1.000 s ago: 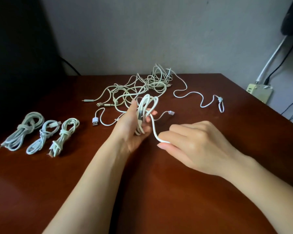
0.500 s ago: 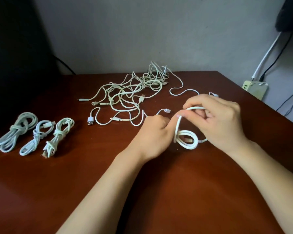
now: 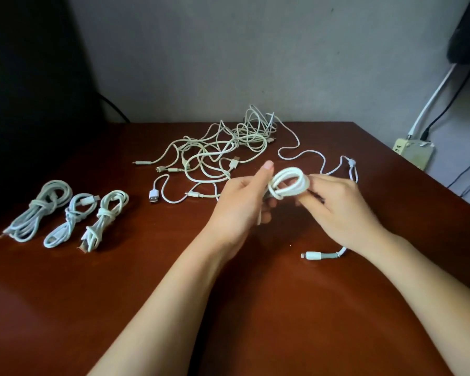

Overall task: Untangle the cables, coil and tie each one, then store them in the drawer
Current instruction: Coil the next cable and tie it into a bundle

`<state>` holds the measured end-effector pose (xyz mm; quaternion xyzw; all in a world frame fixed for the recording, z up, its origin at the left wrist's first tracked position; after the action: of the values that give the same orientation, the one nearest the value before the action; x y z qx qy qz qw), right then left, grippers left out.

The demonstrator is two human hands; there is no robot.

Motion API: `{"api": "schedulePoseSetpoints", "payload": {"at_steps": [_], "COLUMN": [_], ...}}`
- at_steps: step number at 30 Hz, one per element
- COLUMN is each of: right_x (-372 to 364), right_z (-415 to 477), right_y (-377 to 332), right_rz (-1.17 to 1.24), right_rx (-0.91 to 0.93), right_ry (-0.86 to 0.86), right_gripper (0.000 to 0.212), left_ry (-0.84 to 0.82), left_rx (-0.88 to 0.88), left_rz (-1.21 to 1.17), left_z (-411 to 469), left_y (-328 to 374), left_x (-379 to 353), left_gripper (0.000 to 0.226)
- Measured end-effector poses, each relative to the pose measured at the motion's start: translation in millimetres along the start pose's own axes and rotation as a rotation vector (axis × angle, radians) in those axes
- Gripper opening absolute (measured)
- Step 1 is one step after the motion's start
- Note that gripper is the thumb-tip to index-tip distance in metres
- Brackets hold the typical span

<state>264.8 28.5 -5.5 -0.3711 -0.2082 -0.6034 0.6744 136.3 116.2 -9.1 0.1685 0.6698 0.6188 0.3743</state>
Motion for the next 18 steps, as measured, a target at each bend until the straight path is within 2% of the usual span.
{"api": "schedulePoseSetpoints", "payload": {"at_steps": [3,6,9,14,16,18], "right_x": [-5.4,-11.1,-11.5,-11.9,-10.3,-6.2], "right_z": [-1.7,-5.6,-8.2,-9.5,-10.3,-9.9], "right_y": [-10.2,-17.3,-25.2,-39.0,-43.5,-45.7], "right_rz": [0.018,-0.099,-0.172,-0.326,-0.33,-0.305], "right_rx": [0.021,0.095,0.197,0.363,0.412,0.454], "right_ry": [-0.111,-0.214,-0.184,-0.147,-0.132,-0.095], "right_gripper": [0.031,0.025,0.026,0.021,0.017,0.02], "left_ry": [0.091,0.171,0.211,0.249,0.245,0.247], "left_rx": [0.022,0.044,0.088,0.154,0.092,-0.017], "left_rz": [-0.04,-0.075,-0.161,-0.261,-0.115,0.156], "left_z": [1.6,1.4,2.1,1.2,2.7,4.3], "left_y": [1.1,0.0,-1.3,-0.7,-1.7,-3.3], "left_x": [4.6,8.9,13.0,13.9,14.4,16.9], "left_gripper": [0.043,0.036,0.031,0.037,0.038,0.043]}}
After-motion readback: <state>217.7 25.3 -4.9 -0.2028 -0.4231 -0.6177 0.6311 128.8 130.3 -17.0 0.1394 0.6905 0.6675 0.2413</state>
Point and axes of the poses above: each hand's wrist, its own z-axis towards the middle knuckle, its own x-axis out of the back of the hand, y = z × x, the point moved 3 cm from there along z, towards the middle knuckle, and after that the axes turned 9 degrees about -z, right-handed, at the moved point
